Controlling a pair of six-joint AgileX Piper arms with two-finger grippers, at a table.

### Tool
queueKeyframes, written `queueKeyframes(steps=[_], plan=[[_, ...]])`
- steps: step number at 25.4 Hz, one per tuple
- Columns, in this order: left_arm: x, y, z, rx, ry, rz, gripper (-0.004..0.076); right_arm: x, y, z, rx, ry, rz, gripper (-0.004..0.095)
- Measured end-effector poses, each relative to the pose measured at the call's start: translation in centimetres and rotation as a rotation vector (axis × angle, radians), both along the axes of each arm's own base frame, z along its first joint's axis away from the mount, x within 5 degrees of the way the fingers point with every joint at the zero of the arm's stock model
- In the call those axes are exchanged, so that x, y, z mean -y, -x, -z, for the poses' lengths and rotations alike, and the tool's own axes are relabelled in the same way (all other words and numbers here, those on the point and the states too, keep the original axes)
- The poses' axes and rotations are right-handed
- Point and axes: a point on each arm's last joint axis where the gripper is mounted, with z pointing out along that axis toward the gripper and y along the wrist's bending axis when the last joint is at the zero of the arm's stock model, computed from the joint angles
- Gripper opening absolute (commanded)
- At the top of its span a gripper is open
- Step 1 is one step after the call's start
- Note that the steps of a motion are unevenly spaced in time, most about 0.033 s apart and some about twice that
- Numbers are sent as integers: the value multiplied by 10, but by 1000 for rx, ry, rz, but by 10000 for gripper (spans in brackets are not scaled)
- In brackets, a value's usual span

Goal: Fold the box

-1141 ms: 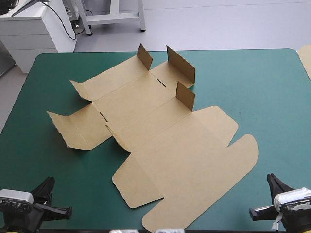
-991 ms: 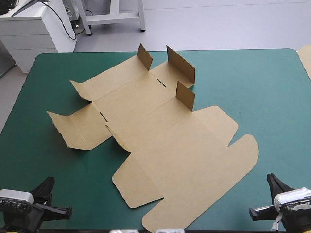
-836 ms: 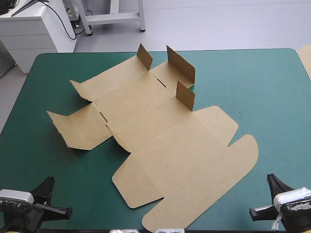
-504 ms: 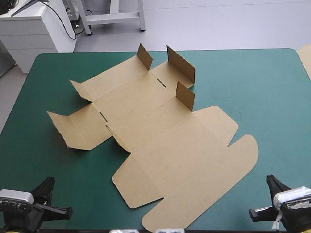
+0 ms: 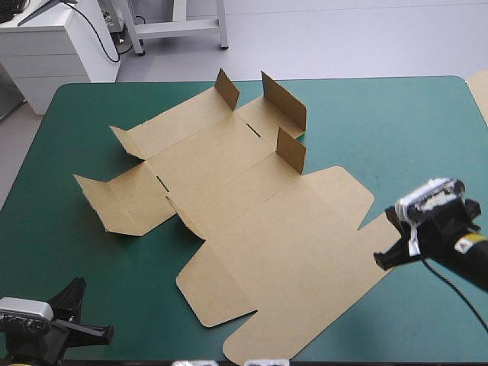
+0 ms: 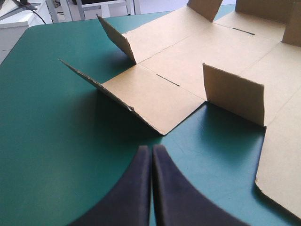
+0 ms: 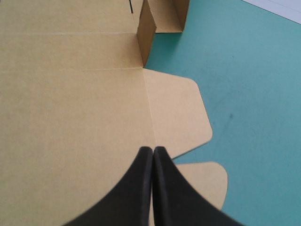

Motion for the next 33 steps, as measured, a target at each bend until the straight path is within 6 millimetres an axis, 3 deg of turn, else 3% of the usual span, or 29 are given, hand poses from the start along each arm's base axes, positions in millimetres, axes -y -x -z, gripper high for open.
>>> queueKeyframes(steps=[3,7,9,13,14,16,21,24,33], plan=[[0,0,0,0,0,0,-8,-7,-59,-28,-54,-11,-85,-14],[0,0,0,0,0,0,-8,-17,-121,-40,-131,24,-162,-13],[0,0,0,0,0,0,-8,-34,-155,-45,-144,84,-216,-13],[0,0,0,0,0,0,-8,-65,-199,-37,-188,157,-238,-12],[0,0,0,0,0,0,-8,-77,-221,-26,-225,178,-239,-6],[0,0,0,0,0,0,-8,-92,-249,-14,-258,202,-257,85],[0,0,0,0,0,0,-8,-106,-286,13,-345,215,-292,476],[0,0,0,0,0,0,-8,-112,-302,28,-384,218,-309,650],[0,0,0,0,0,0,-8,-137,-326,67,-419,235,-355,673]])
